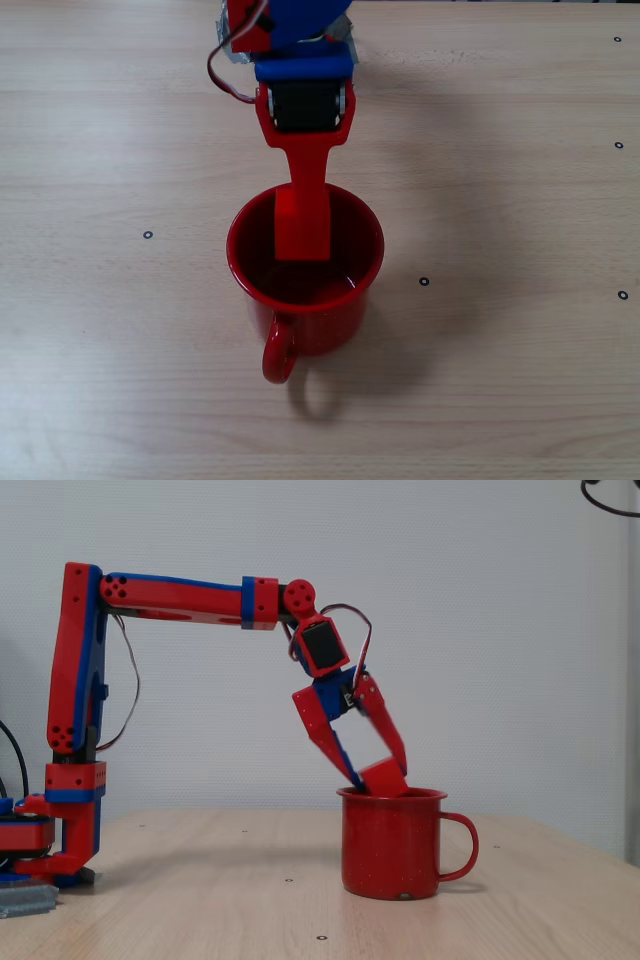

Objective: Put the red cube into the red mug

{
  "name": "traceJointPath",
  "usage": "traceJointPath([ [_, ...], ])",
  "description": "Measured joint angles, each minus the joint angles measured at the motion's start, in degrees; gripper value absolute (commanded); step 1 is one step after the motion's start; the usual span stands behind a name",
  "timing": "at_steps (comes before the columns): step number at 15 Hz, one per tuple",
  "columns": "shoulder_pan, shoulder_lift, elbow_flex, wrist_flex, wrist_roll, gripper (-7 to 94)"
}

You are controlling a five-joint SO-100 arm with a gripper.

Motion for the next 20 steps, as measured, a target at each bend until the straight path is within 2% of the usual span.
traceJointPath([
  [3, 0.0, 0.1, 0.2, 0.0, -1.1, 39],
  [10, 0.0, 0.1, 0.2, 0.0, -1.1, 39],
  [11, 0.0, 0.1, 0.2, 0.0, -1.1, 29],
  [12, 0.0, 0.1, 0.2, 0.0, -0.9, 11],
  [13, 0.0, 0.5, 0.2, 0.0, -0.3, 0],
  [20, 0.0, 11.9, 2.9, -4.5, -2.9, 0],
])
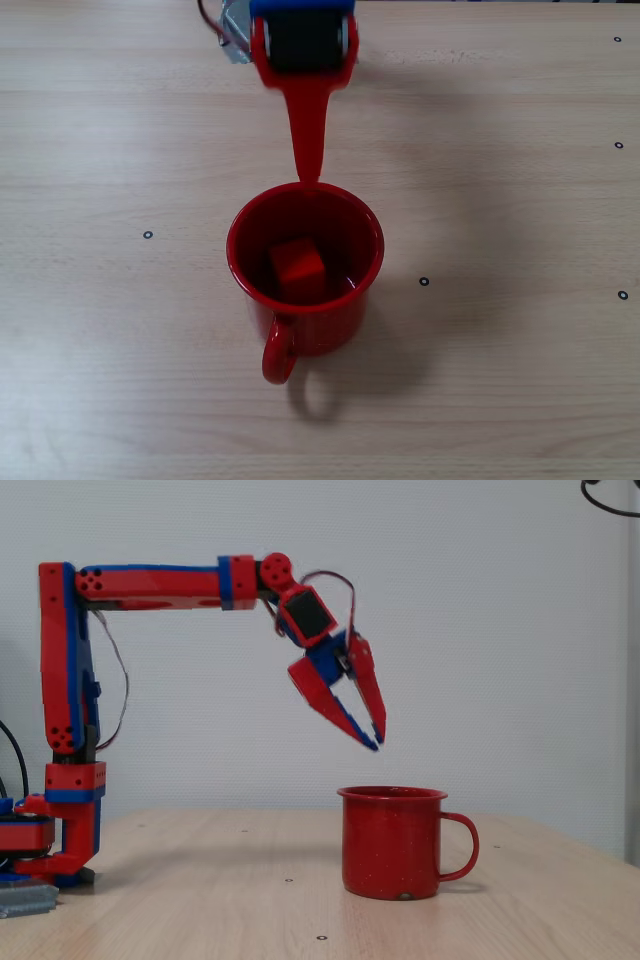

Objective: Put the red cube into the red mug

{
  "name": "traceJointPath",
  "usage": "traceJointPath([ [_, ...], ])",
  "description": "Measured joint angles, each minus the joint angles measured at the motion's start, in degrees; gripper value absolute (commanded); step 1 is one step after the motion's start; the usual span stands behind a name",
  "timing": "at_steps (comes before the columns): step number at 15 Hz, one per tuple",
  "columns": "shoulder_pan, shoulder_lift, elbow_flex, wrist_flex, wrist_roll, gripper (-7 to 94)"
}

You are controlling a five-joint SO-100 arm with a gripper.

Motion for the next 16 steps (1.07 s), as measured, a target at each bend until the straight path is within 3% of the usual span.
traceJointPath([
  [5, 0.0, 21.0, 9.4, -5.6, -3.3, 0],
  [11, -0.1, 64.5, 45.7, -23.5, 0.2, 0],
  [14, 0.9, 82.2, 59.5, -27.2, 1.2, 0],
  [16, 1.2, 87.5, 67.5, -28.7, -2.0, 0],
])
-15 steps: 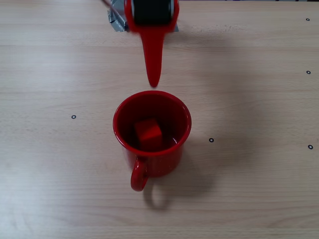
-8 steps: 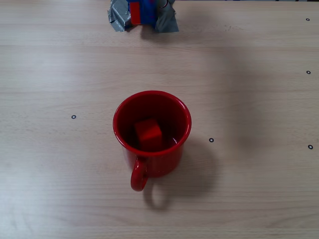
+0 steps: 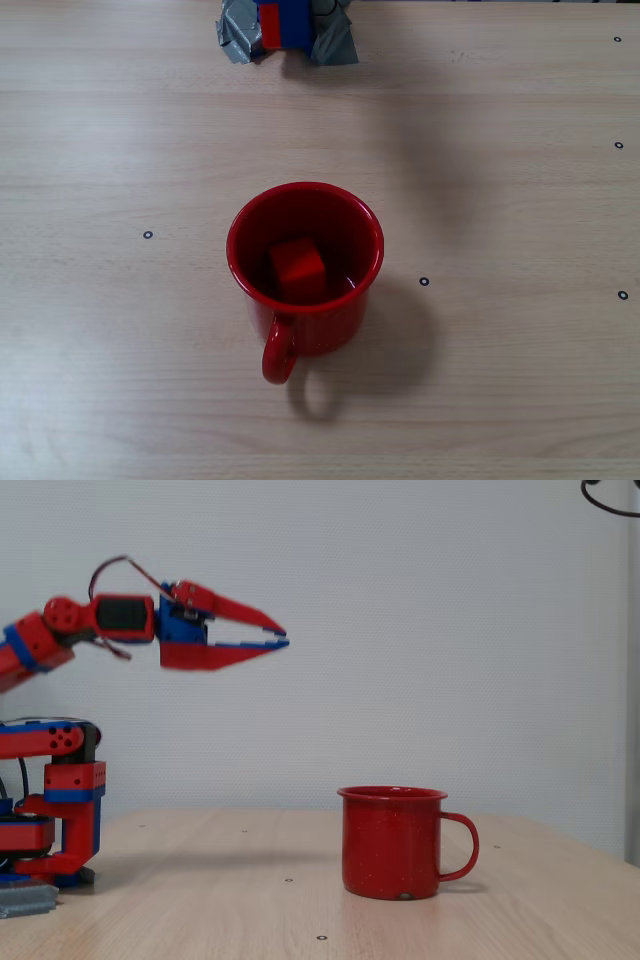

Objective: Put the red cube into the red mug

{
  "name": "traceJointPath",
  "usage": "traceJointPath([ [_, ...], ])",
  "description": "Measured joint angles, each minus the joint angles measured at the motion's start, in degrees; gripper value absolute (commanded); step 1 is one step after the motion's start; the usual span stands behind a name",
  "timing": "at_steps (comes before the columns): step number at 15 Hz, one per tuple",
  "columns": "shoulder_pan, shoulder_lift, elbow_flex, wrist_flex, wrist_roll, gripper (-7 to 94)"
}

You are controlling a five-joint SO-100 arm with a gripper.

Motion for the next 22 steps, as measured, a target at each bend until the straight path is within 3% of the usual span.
traceJointPath([
  [4, 0.0, 5.0, 14.6, 2.0, -3.5, 0],
  [8, 3.1, 5.0, 21.0, 10.4, -6.5, 0],
  [11, 3.9, 5.0, 22.0, 21.0, -7.7, 0],
  [22, 3.9, 5.0, 22.9, 21.6, -6.5, 0],
])
